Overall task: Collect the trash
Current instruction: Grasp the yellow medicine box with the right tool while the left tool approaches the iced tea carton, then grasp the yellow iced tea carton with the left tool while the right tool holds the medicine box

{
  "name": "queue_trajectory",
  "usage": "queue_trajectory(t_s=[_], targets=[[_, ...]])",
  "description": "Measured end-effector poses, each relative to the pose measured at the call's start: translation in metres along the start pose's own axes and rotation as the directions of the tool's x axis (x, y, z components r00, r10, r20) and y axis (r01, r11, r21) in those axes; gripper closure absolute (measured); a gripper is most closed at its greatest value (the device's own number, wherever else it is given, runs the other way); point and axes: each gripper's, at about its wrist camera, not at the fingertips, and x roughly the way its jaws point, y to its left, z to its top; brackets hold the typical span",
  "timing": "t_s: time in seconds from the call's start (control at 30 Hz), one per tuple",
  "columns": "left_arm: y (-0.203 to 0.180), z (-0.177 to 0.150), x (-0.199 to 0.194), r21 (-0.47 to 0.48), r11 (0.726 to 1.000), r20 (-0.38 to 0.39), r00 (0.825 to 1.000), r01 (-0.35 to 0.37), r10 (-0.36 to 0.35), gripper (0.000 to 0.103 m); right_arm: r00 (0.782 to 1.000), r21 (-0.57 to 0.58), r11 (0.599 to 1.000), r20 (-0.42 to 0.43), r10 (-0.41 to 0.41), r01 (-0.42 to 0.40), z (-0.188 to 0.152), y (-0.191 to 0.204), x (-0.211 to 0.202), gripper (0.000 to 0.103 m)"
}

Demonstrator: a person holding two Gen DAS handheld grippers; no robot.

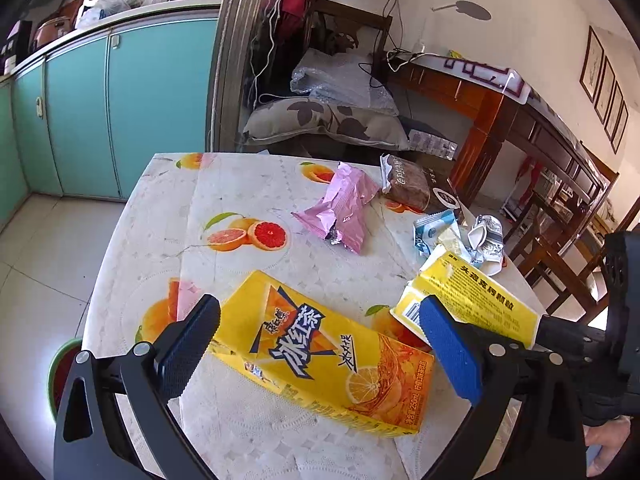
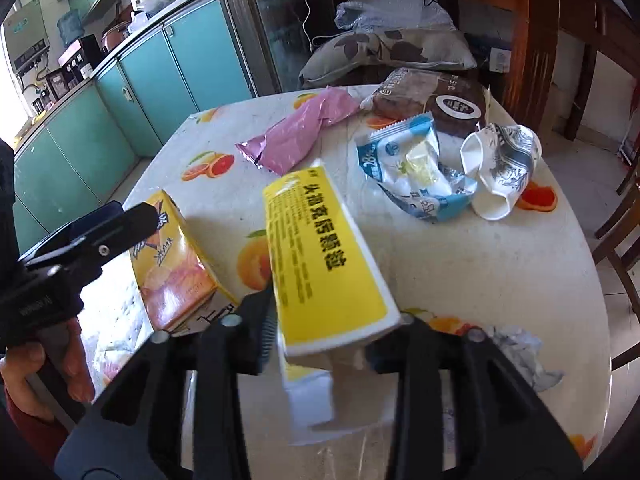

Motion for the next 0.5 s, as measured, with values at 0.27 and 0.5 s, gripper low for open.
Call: queue_trajectory(t_s=[0.27,0.5], targets=[[0.029,-0.015,-0.007,-0.154,0.985,-0.045,0.996,-0.081,0.075,0.008,0.990,-0.196,0.979,-0.114,-0.081,0.057,0.018,0.013,0.025,0.058],[0.018,-0.022,0.000,-0.333,0.934,-0.070,0.991,-0.128,0.111,0.008,0.999,-0.291,0.956,-0.005,-0.037,0.034,0.034,0.014,0.026,0.066]])
